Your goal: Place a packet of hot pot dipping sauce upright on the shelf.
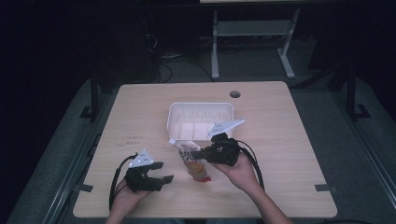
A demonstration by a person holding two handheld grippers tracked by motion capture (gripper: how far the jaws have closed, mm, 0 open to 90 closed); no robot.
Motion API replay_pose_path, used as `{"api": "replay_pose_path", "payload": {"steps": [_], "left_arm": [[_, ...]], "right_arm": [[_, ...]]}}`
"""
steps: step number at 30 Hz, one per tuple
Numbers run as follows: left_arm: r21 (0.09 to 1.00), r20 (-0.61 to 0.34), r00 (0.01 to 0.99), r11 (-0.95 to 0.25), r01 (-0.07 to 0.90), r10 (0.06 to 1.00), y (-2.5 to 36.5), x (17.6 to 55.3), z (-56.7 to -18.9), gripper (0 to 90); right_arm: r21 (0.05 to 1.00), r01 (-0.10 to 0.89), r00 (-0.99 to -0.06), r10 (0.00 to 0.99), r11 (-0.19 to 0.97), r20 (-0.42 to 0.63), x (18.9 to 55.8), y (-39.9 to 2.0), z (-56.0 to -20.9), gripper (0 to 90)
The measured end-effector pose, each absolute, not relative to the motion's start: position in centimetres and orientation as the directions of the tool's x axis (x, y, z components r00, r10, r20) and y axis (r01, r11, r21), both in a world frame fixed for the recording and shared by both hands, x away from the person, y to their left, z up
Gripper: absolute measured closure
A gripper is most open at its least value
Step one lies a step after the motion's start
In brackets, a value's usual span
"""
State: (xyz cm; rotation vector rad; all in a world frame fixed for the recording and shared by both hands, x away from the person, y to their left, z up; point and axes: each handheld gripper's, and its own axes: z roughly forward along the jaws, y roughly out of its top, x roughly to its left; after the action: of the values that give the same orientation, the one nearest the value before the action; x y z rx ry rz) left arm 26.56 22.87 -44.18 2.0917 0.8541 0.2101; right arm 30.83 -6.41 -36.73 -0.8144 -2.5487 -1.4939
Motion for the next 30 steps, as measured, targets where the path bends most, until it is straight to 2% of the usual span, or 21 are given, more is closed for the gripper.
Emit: {"api": "replay_pose_path", "payload": {"steps": [13, 30], "left_arm": [[0.752, -0.102, 0.739, -0.435, 0.495, 0.666, 23.3, 26.4, -44.3, 25.5], [0.749, -0.088, 0.721, -0.431, 0.503, 0.688, 24.1, 26.2, -44.4, 24.5]], "right_arm": [[0.788, 0.512, -0.820, 0.470, 0.343, 0.328, 31.7, -7.2, -35.4, 89.1], [0.793, 0.525, -0.782, 0.544, 0.310, 0.305, 32.7, -7.9, -33.3, 89.2]]}}
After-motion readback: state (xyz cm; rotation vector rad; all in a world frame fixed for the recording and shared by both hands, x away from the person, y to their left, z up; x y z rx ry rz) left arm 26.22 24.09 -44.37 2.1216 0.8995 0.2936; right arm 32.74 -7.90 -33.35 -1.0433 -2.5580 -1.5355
